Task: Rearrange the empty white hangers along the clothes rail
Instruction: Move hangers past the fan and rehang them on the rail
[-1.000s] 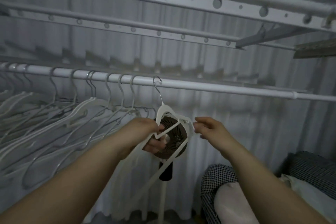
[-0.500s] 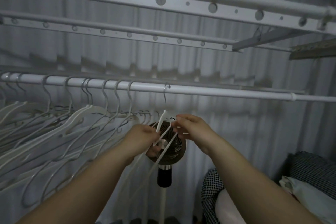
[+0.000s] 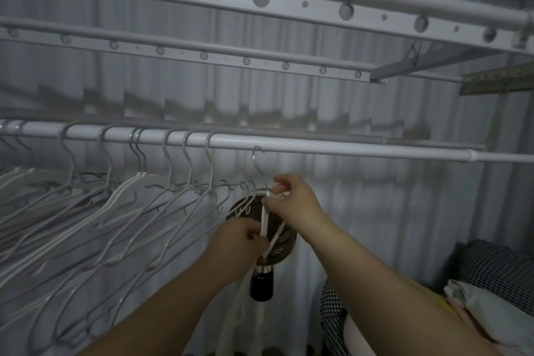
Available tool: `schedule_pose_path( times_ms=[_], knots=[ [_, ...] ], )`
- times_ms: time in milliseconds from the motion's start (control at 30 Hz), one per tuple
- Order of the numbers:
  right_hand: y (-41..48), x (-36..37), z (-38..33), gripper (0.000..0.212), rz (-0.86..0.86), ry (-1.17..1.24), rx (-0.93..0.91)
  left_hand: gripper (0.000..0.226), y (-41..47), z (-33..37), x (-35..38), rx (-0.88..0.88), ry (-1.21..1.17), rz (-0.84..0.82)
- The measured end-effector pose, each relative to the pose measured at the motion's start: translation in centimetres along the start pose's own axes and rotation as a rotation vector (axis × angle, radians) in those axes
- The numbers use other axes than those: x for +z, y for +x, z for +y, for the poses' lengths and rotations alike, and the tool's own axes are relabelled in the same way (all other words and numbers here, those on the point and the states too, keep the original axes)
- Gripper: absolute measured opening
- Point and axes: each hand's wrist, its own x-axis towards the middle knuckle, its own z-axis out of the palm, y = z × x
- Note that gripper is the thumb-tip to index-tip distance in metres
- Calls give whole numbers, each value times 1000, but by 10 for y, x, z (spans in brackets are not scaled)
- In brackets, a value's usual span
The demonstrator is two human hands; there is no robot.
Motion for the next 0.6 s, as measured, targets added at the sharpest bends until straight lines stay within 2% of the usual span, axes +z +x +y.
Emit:
schedule_pose_path(
  times_ms=[200, 300, 467, 600],
  knots=[
    [9, -15, -14, 33, 94, 135, -69, 19, 12, 21, -27, 64, -25, 32],
    [16, -20, -18, 30, 99, 214, -16, 19, 25, 29, -32, 70, 2, 25],
    [19, -19, -10, 28, 37, 203, 65, 29, 40, 26, -16, 36, 129, -1],
    [19, -19, -2, 31, 31, 177, 98, 29, 42, 20, -2, 3, 152, -35]
  ],
)
